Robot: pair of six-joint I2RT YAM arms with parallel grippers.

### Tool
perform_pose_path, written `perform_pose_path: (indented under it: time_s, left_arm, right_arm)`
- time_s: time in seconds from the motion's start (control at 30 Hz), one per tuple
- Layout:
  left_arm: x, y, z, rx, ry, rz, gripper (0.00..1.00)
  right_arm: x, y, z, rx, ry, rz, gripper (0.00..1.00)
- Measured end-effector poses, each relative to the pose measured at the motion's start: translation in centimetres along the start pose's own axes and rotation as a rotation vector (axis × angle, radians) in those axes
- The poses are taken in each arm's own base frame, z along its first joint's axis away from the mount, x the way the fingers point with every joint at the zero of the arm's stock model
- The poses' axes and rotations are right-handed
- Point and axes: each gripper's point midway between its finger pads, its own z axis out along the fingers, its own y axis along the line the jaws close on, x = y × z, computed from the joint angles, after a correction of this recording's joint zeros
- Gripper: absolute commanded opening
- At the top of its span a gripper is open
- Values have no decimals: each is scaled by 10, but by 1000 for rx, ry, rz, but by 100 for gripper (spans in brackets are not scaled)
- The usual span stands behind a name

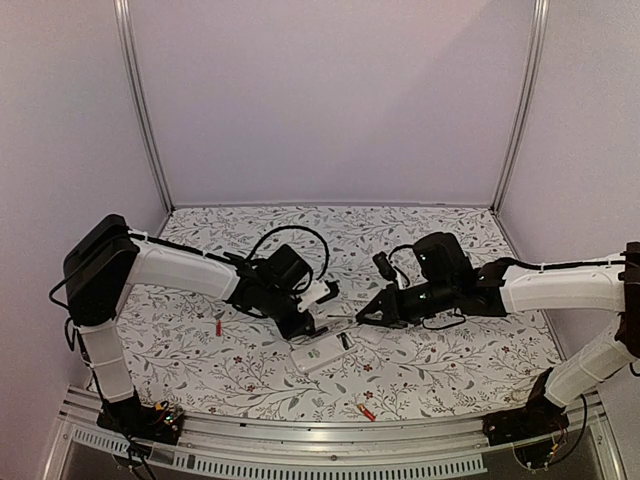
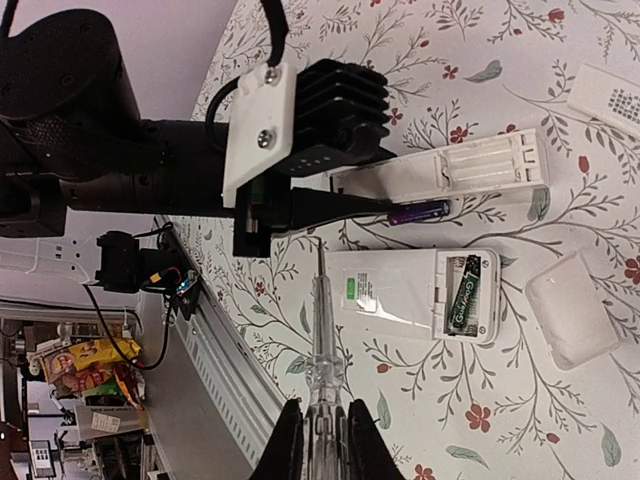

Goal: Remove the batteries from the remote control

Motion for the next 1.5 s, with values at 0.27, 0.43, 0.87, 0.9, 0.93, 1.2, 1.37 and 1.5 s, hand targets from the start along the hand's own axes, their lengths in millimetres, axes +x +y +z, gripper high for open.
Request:
perform_pose_path:
  time_s: [0.27,0.43,0.87,0.9,0.93,1.2,1.37,1.5]
  left_arm:
    - [-1,7,0,-33,1,-14,33]
    - [2,18,0,-84,11,-41,64]
    - [-42,-16,-59,16,-238,-79,79]
    - [-41,-23,-57,32,-242,-85,80]
    - [-37,-29,-54,44,-236,-87,80]
    - [9,-60,-19,64,-117,-97,81]
    - [15,-68,-14,77,-113,-90,82]
    - [16,-74,-11,100,-119,-88,72]
  right_arm:
    - [7,-26,0,118,12,5,0]
    - [19,-50,2,211,52,14,0]
    - [35,-67,8,268,111,17,0]
    - [35,-68,9,270,114,18,0]
    - [36,-69,10,273,118,19,0]
    - [39,-73,14,278,130,20,0]
    - [41,-74,20,258,133,24,0]
    - [41,-73,23,242,130,28,0]
